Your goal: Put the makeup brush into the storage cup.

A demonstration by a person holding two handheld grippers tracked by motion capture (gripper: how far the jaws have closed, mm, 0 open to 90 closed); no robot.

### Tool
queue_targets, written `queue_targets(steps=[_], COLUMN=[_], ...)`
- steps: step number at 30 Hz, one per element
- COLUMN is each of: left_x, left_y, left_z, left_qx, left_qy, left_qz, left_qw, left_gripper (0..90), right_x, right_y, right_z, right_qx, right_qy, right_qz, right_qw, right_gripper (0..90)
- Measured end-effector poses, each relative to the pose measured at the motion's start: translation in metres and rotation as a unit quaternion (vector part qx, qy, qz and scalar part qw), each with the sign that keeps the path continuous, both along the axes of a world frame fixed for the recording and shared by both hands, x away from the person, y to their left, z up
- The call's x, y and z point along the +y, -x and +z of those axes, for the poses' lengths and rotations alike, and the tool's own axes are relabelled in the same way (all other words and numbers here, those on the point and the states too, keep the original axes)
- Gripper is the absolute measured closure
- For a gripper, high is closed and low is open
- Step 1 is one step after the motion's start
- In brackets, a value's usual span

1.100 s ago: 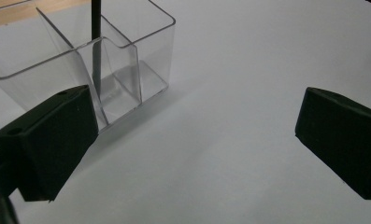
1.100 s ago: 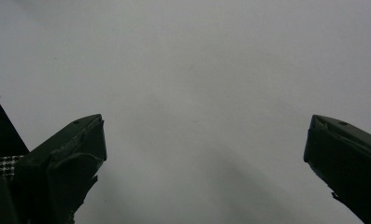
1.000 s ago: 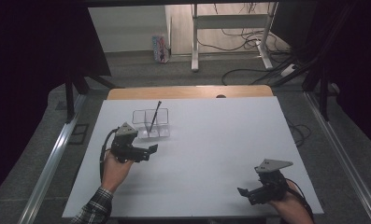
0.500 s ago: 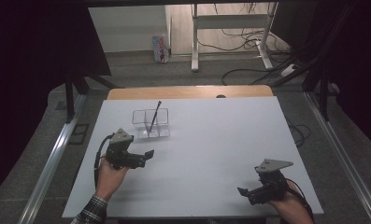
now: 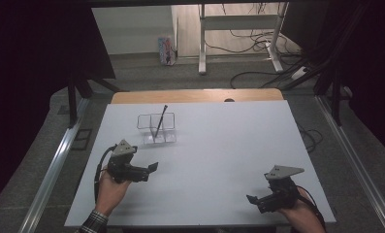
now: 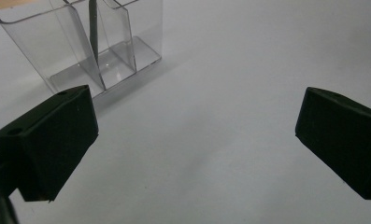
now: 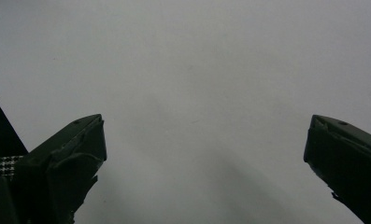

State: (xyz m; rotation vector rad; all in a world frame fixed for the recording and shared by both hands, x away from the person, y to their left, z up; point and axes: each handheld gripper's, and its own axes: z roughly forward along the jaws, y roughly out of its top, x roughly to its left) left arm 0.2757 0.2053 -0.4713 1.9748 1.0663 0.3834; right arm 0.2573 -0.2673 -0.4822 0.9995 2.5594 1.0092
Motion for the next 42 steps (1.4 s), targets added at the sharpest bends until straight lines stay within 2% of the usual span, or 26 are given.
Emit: queue_targets(steps=[13, 42], left_x=[0.009, 0.027], left_y=[0.016, 0.044], left_z=[-0.001, -0.002], left_qx=[0.002, 0.004], left_qy=[0.008, 0.010], left_qz=[0.003, 0.017], left_qw=[1.0000, 0.9998], left_gripper=[0.0, 0.0], right_x=[0.000, -0.001], right_y=[0.000, 0.000], right_z=[0.000, 0.001], right_qx=[0.000, -0.001], right_qy=[-0.002, -0.003], right_qz=[-0.001, -0.005], right_qw=[1.0000, 1.0000], right_gripper=[0.0, 0.0])
